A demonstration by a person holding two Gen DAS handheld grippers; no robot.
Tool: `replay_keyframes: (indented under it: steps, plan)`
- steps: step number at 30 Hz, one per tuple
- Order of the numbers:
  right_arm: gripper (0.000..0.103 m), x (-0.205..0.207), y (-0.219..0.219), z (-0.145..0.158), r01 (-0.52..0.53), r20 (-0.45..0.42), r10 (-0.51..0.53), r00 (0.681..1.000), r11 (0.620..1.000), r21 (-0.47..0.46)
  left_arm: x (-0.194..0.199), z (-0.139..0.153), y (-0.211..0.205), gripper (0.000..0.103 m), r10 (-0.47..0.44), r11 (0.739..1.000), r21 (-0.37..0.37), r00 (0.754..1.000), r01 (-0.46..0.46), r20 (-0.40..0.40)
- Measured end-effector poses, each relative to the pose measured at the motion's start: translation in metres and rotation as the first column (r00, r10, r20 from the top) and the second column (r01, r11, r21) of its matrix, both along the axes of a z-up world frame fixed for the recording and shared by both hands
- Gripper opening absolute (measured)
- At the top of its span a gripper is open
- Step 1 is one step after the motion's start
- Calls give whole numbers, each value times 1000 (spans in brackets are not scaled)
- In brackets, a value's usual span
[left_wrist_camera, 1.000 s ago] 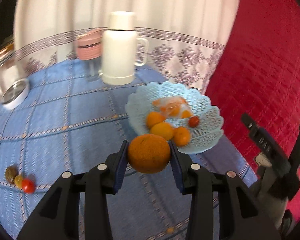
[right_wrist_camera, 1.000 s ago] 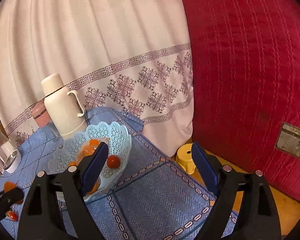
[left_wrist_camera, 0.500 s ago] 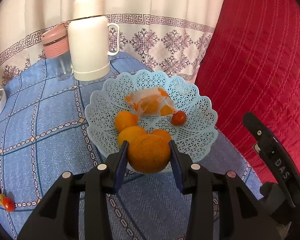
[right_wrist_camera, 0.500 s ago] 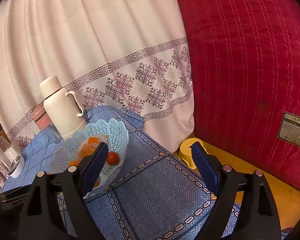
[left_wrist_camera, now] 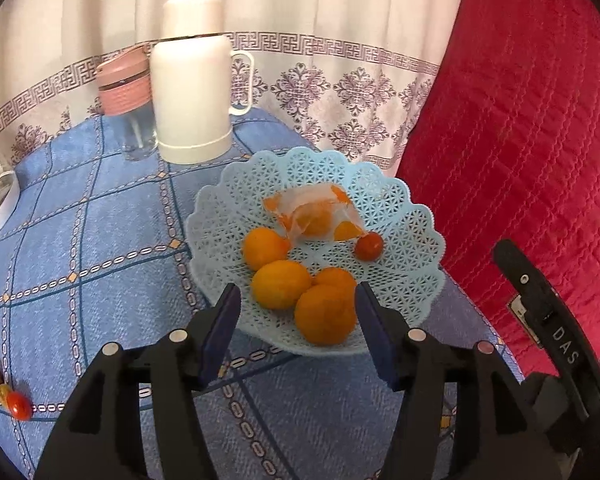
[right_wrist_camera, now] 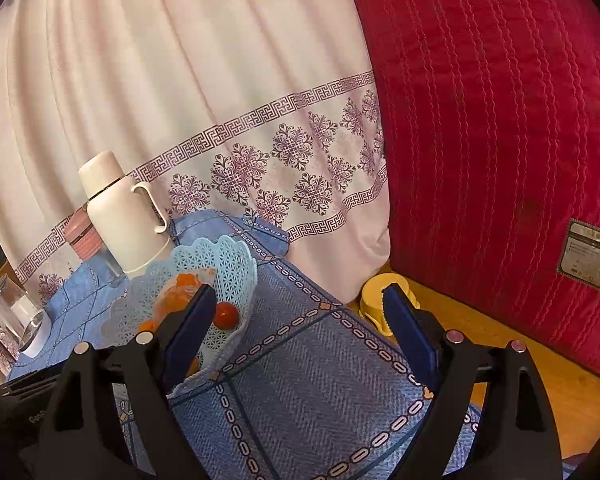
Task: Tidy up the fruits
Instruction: 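Withdraw the left tool from the basket toward the table fruits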
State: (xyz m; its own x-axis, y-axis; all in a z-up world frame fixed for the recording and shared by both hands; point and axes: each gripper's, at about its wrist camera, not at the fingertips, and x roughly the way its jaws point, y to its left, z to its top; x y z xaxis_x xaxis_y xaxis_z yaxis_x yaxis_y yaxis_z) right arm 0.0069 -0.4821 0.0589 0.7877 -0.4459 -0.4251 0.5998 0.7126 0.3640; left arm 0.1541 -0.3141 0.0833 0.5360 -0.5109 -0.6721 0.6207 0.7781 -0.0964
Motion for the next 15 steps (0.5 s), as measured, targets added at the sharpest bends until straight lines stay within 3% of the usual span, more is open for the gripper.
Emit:
replay_keyframes:
  steps: [15]
  plan:
    - [87, 3, 5, 0, -17, -1, 17, 1000, 1000, -13, 7, -2, 37, 62, 93, 996, 9, 996, -92, -11]
